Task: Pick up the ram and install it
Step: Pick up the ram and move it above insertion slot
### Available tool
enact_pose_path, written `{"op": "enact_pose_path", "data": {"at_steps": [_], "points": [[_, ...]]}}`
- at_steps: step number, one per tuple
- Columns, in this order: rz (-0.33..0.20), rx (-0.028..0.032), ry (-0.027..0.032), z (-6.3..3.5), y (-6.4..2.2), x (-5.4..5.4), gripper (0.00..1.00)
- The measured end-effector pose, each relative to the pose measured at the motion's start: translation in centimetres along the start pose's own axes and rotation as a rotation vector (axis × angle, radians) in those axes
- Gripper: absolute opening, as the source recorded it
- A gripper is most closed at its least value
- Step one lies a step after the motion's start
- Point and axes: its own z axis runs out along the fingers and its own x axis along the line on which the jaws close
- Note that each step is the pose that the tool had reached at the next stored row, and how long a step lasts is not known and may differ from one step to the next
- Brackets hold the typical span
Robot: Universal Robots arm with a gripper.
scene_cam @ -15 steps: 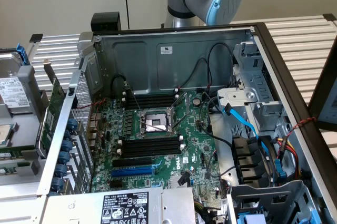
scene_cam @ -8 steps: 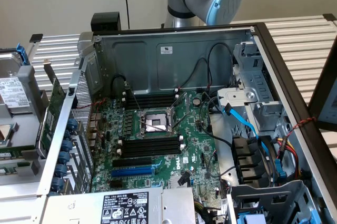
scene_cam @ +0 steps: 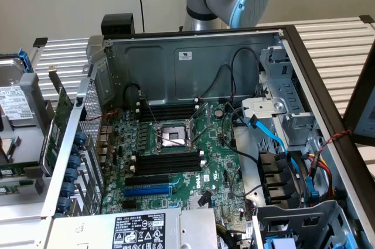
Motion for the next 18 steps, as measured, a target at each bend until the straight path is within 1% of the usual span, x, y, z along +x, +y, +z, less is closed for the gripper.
{"op": "enact_pose_path", "data": {"at_steps": [14, 18], "points": [[0.0, 0.0, -0.0001, 2.55, -0.06, 0.0, 0.36], [0.0, -0.0004, -0.0014, 3.11, -0.07, 0.1, 0.36]]}}
